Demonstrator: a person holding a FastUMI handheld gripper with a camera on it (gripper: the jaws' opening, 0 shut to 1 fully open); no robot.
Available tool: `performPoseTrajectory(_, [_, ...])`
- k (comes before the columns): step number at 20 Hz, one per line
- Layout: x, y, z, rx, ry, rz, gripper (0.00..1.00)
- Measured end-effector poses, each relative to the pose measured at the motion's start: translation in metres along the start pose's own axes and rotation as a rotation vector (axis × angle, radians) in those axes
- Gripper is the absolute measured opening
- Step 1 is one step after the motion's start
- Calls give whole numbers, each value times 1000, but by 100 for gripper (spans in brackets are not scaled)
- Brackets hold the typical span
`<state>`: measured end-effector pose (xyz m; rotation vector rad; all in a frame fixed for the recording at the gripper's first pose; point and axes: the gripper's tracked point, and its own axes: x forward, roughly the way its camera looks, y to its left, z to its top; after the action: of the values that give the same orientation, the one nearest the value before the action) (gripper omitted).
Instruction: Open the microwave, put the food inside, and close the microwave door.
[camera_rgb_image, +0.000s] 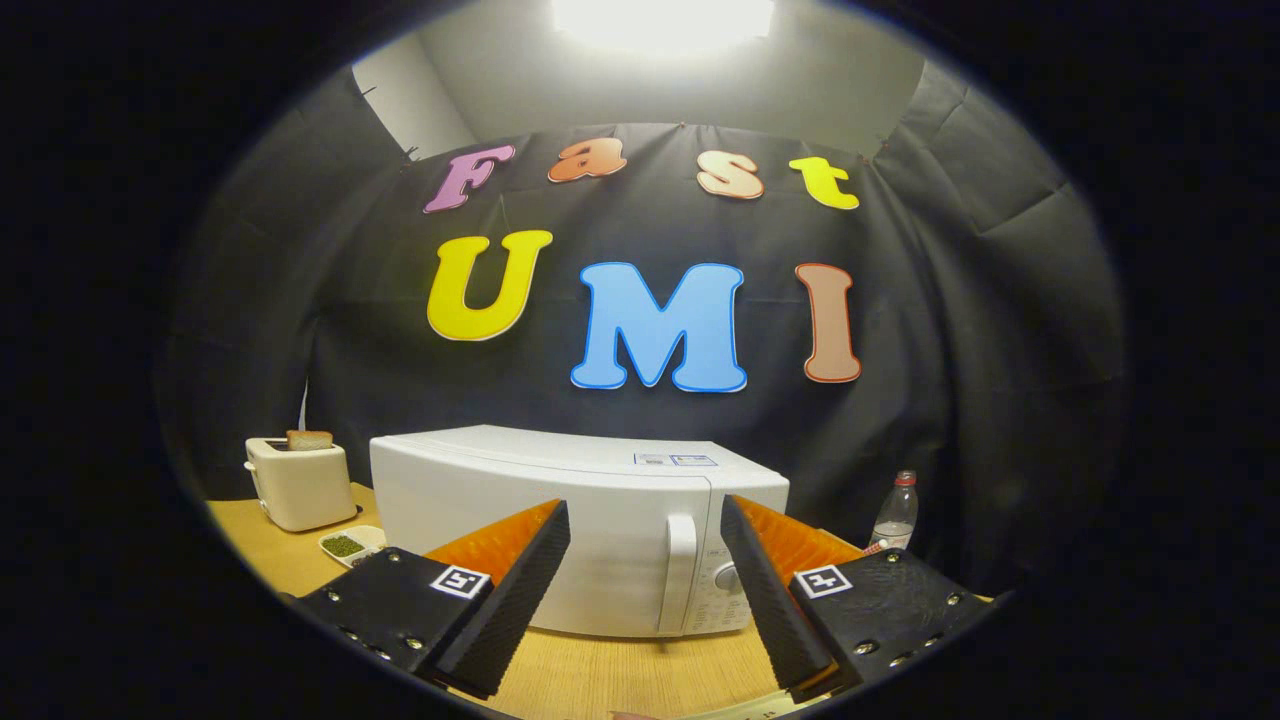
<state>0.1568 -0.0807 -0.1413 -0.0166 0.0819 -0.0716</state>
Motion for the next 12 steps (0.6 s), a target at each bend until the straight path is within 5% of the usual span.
performPoseTrajectory(5, [30,-11,-32,-33,54,-36,95])
performPoseTrajectory(12, [66,-23,-84,86,194,-49,95])
